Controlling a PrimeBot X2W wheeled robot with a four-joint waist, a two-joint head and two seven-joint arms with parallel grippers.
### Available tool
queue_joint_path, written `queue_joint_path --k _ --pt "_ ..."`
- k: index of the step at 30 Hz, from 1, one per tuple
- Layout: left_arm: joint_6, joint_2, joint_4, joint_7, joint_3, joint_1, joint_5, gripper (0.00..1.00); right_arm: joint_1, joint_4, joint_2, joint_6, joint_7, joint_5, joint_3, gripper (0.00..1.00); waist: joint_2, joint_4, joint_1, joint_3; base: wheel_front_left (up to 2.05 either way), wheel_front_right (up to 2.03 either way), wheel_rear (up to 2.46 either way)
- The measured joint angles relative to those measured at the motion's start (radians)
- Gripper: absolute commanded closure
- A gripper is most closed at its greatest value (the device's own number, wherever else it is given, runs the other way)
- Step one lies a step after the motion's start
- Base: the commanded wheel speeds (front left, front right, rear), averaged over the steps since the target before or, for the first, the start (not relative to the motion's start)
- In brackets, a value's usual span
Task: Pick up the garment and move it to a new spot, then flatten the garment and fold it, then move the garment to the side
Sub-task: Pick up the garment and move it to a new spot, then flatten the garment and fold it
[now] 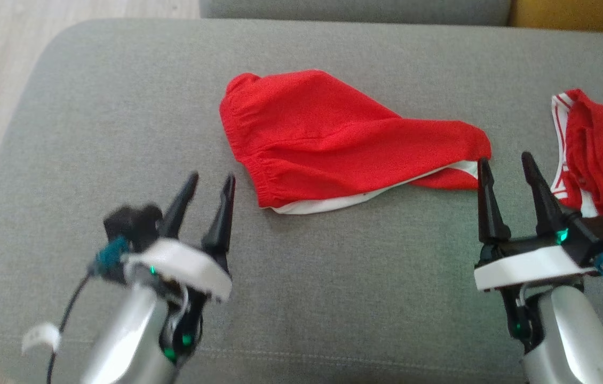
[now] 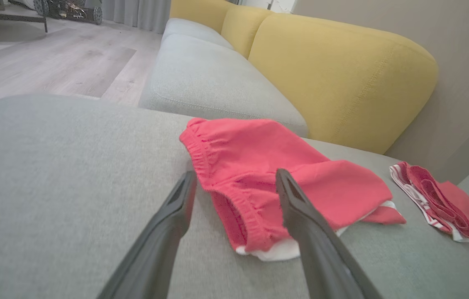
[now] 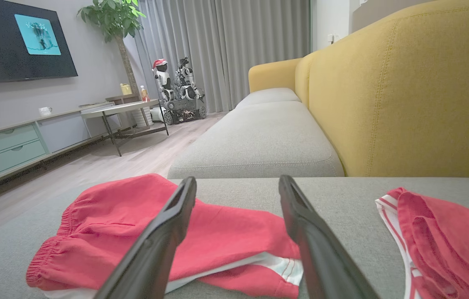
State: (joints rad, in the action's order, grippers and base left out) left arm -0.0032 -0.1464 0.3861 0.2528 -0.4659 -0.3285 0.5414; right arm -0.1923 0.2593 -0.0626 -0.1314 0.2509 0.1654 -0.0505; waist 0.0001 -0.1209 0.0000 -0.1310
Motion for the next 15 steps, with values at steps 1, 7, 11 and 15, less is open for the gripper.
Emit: queue_joint_path --k 1,7,11,15 --pt "0.0 0.0 0.0 0.0 0.0 0.0 0.0 0.0 0.0 0.0 0.0 0.0 0.0 0.0 0.0 0.0 0.0 0.0 0.0 0.0 0.0 0.0 0.0" --pt "-0.037 0.053 -0.038 0.0 0.076 0.127 -0.075 0.0 0.021 0.006 0.001 0.0 0.0 0.0 0.003 0.0 0.0 -0.008 0.0 0.019 0.0 0.0 0.0" --pt "-0.055 0.079 -0.047 0.0 0.128 0.129 -0.108 0.0 0.021 0.005 0.001 0.0 0.0 0.001 0.003 0.0 0.0 0.005 0.0 0.016 0.0 0.0 0.0" --pt "-0.087 0.085 0.003 0.0 0.123 0.121 -0.158 0.0 0.02 0.001 0.001 0.0 -0.001 0.001 0.0 0.0 0.0 0.026 0.0 0.003 0.0 0.0 0.0"
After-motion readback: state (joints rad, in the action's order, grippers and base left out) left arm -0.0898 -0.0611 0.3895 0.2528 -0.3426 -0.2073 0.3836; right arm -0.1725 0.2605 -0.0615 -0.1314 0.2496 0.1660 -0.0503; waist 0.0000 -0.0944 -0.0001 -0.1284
